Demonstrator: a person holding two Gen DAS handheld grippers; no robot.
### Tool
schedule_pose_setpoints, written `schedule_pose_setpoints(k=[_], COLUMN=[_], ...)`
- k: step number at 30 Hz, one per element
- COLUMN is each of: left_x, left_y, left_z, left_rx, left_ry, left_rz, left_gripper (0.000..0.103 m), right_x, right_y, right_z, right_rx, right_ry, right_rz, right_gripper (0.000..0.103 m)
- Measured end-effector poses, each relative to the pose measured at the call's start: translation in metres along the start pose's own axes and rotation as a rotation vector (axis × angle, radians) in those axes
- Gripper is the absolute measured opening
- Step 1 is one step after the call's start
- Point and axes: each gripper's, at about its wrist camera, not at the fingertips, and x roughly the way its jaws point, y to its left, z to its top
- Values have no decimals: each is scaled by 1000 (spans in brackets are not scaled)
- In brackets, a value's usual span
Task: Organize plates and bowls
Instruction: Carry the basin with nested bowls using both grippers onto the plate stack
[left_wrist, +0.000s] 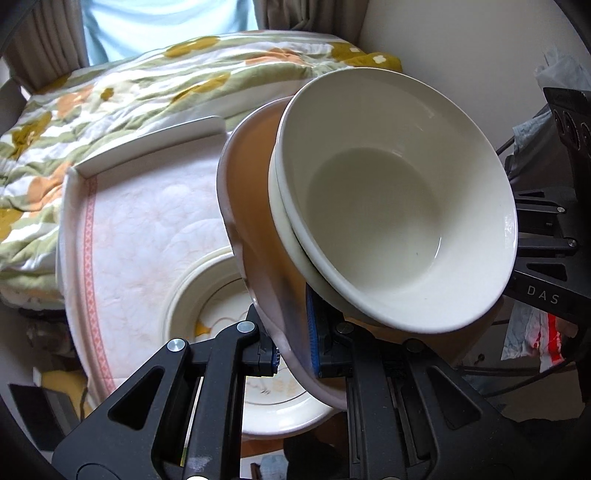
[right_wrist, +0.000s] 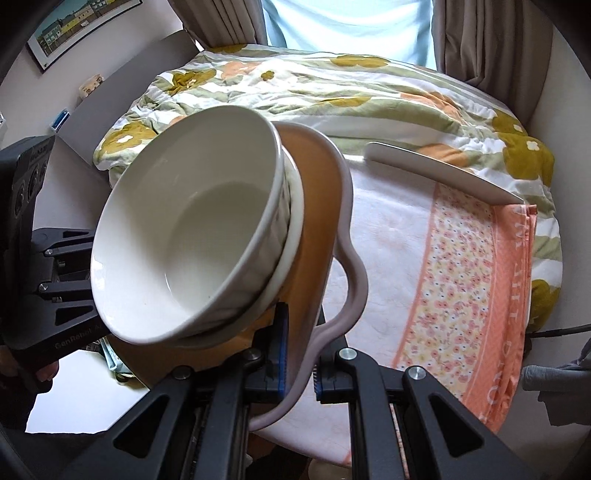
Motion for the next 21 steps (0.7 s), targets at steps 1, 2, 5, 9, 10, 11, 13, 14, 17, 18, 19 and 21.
schedule_pose_setpoints(k=[1, 2, 5, 9, 10, 11, 13, 14, 17, 18, 19, 21], left_x=[-1, -2, -1, 10, 13, 16, 23, 26, 33, 36, 37, 39], left_y=[9, 18, 44, 68, 72, 75, 80, 81, 80, 79, 78, 76], left_z=[-5, -10, -27, -46, -51, -56, -65, -69, -79, -82, -83, -85], left_rx=[-3, -7, -16, -25, -28, -30, -37, -39, -44, -43, -43, -36], left_ry=[3, 7, 30, 67, 77, 85, 104, 113, 130, 134, 134, 134], left_rz=[3, 4, 5, -2, -6, -11, -20, -24, -37, -40, -44, -44], left_gripper=[10, 10, 10, 9, 9, 9, 9, 9, 9, 9, 9, 9], right_x=[4, 8, 22, 44, 49, 53, 61, 65, 72, 74, 76, 77], right_y=[9, 18, 44, 71, 75, 78, 85, 88, 91, 91, 90, 87], right_z=[2, 4, 6, 4, 2, -1, -5, -7, -14, -15, -17, -21], right_rx=[2, 4, 13, 31, 36, 42, 56, 59, 78, 88, 99, 113], right_ry=[0, 1, 12, 38, 46, 54, 70, 77, 89, 92, 92, 90], right_rz=[5, 12, 28, 37, 38, 39, 40, 36, 27, 28, 29, 27], right_gripper=[10, 10, 10, 10, 10, 10, 10, 10, 10, 10, 10, 10])
